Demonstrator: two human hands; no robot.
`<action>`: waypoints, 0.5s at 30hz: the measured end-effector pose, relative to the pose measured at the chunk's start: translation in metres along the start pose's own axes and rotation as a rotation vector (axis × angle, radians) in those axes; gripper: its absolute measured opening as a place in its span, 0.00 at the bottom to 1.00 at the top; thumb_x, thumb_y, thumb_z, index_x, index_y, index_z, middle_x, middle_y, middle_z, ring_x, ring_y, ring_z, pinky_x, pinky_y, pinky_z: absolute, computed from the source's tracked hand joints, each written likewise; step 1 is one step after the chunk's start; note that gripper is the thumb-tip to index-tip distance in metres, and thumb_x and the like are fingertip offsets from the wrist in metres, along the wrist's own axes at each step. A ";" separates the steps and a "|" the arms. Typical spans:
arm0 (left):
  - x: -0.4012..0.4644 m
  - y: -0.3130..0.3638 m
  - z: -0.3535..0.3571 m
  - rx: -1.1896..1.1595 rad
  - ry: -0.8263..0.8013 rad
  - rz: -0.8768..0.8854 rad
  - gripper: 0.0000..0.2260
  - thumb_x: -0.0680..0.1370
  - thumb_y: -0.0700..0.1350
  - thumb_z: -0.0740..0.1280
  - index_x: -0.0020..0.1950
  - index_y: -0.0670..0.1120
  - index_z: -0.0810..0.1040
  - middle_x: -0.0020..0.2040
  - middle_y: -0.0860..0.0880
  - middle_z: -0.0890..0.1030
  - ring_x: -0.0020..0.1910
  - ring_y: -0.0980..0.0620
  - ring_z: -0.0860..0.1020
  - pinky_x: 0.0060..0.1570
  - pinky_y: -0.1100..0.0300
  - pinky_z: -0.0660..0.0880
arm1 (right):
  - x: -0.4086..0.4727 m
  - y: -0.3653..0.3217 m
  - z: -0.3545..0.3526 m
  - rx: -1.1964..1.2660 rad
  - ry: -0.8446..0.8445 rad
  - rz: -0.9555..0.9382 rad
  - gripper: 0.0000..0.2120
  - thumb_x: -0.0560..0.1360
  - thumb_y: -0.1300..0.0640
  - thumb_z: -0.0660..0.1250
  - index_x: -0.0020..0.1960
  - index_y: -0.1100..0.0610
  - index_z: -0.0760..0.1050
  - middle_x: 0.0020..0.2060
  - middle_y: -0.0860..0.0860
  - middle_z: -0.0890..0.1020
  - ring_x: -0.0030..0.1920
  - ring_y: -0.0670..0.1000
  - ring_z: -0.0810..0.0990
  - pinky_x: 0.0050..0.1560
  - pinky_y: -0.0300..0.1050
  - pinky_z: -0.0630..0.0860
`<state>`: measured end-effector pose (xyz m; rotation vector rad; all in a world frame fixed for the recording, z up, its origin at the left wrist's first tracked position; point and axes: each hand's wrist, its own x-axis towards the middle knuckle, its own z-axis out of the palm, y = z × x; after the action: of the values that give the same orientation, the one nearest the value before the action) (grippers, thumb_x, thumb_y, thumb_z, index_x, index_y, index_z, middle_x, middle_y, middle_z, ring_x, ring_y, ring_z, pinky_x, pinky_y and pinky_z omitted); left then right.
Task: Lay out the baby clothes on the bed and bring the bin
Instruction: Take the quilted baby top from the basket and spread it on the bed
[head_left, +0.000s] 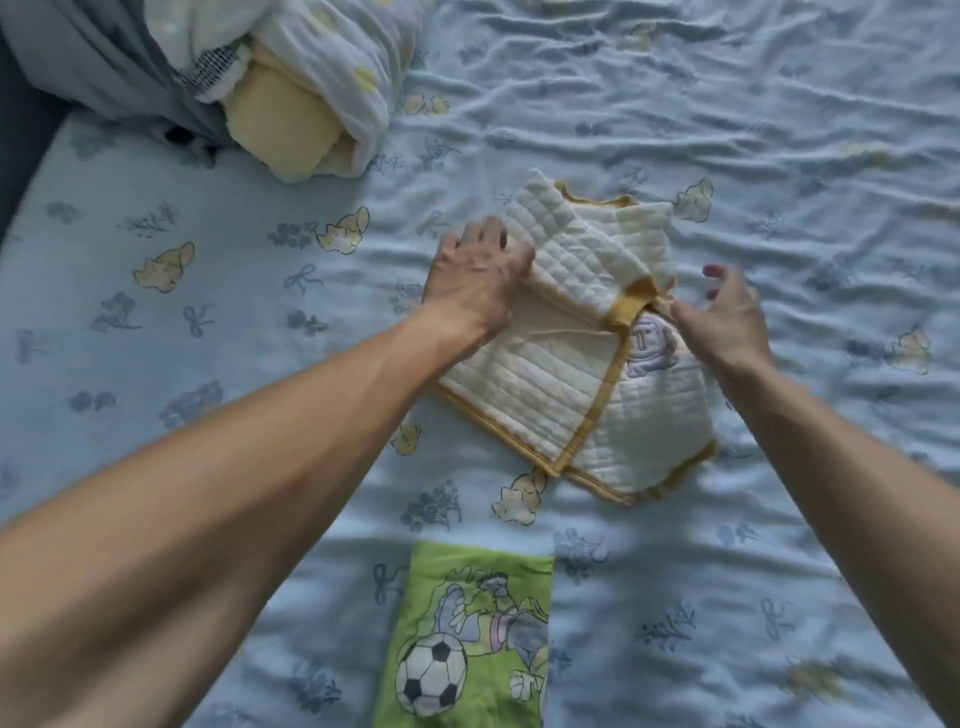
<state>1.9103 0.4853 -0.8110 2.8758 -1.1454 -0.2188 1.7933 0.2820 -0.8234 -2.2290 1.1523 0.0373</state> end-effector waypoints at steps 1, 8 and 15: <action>-0.001 0.003 0.005 0.033 0.006 0.046 0.22 0.74 0.42 0.66 0.67 0.52 0.68 0.66 0.43 0.67 0.63 0.42 0.68 0.59 0.51 0.64 | -0.002 0.003 0.001 -0.031 0.060 -0.067 0.24 0.75 0.54 0.65 0.69 0.53 0.64 0.62 0.60 0.71 0.58 0.59 0.75 0.52 0.49 0.72; 0.023 0.016 0.008 0.193 -0.102 0.346 0.34 0.76 0.55 0.66 0.76 0.55 0.52 0.76 0.40 0.55 0.68 0.42 0.65 0.62 0.51 0.67 | -0.012 0.048 0.010 -0.292 -0.129 -0.084 0.29 0.73 0.44 0.68 0.70 0.46 0.62 0.62 0.61 0.66 0.62 0.63 0.69 0.62 0.55 0.68; 0.060 0.020 0.010 0.045 -0.309 0.393 0.45 0.71 0.58 0.70 0.77 0.56 0.44 0.78 0.48 0.52 0.68 0.43 0.67 0.54 0.53 0.72 | 0.002 0.062 0.009 -0.249 -0.187 -0.176 0.33 0.70 0.42 0.70 0.70 0.44 0.61 0.61 0.60 0.66 0.61 0.61 0.69 0.59 0.54 0.68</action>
<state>1.9381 0.4302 -0.8259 2.6377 -1.7534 -0.6405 1.7511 0.2592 -0.8633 -2.4765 0.8875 0.3257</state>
